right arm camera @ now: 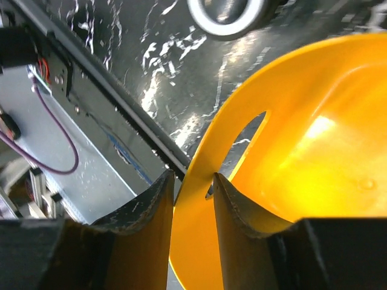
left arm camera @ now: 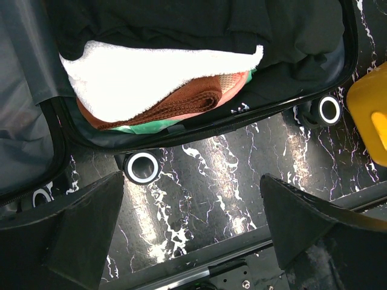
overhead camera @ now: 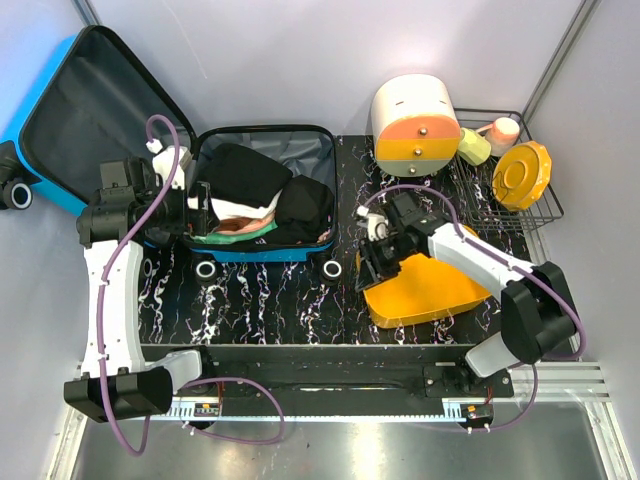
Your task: Open, take out, and arrange the luggage
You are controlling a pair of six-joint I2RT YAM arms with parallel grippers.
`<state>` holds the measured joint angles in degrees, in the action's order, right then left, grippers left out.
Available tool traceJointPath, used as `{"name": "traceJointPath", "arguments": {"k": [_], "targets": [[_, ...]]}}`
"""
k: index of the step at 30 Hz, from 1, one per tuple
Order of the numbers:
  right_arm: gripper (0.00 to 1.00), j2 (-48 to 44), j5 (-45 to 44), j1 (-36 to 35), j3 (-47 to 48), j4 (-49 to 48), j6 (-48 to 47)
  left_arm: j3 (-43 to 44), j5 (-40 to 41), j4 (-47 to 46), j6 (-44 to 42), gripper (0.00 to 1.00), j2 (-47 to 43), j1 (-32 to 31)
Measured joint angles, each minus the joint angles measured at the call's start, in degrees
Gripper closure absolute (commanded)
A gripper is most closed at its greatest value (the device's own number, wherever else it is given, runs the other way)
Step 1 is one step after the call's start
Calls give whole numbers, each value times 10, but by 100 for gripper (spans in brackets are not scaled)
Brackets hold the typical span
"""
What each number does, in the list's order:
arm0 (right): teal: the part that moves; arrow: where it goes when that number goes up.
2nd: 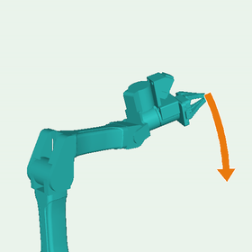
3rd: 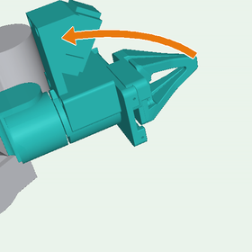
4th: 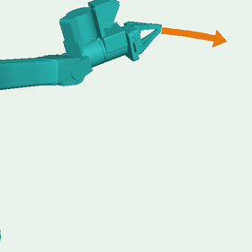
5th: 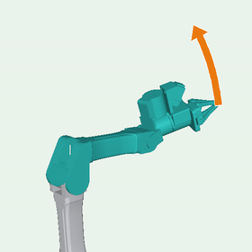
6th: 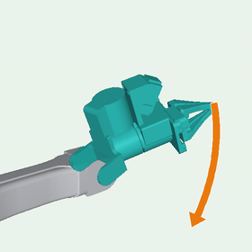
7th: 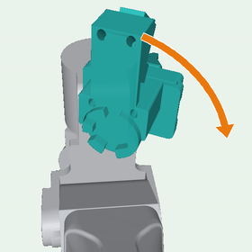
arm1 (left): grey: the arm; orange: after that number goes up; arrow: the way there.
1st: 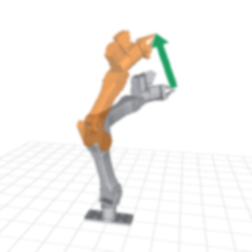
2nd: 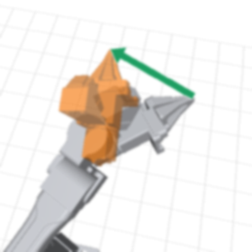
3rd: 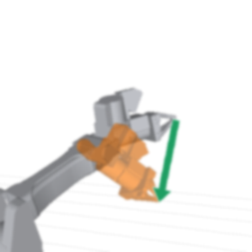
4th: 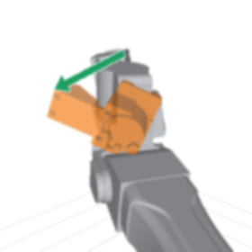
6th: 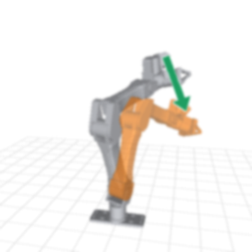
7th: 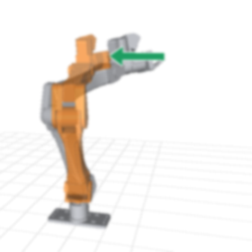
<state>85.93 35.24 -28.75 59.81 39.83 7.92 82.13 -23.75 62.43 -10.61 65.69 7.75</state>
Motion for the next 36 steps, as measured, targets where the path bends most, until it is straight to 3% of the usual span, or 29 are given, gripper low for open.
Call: {"name": "traceJointPath", "arguments": {"k": [3, 4, 5, 13, 18, 23, 27, 28, 32, 36], "targets": [[82, 10, 1, -50, 12, 6, -22, 3, 0, 0, 0, 1, 0, 0], [96, 11, 2, -63, 17, 12, -37, 4, 0, 0, 0, 1, 0, 0], [99, 12, 0, -78, 27, 25, -54, 6, 0, 0, 0, 1, 0, 0], [100, 12, -71, -105, 119, 160, -290, 18, -26, 10, -8, 1, 18, 0], [100, 12, -151, -103, 107, 188, -452, 30, -58, 17, -40, 1, 51, -2], [98, 3, -168, -93, 97, 194, -552, 71, -68, 26, -95, 2, 96, -23], [78, 2, -167, -68, 97, 197, -592, 112, -77, 37, -154, 2, 132, -42], [55, 2, -167, -60, 97, 198, -600, 118, -78, 40, -171, 2, 137, -48], [20, 1, -186, -39, 93, 196, -622, 121, -88, 46, -234, 2, 146, -64], [9, -22, -187, -37, 93, 194, -617, 142, -96, 52, -310, 11, 163, -68]]}}
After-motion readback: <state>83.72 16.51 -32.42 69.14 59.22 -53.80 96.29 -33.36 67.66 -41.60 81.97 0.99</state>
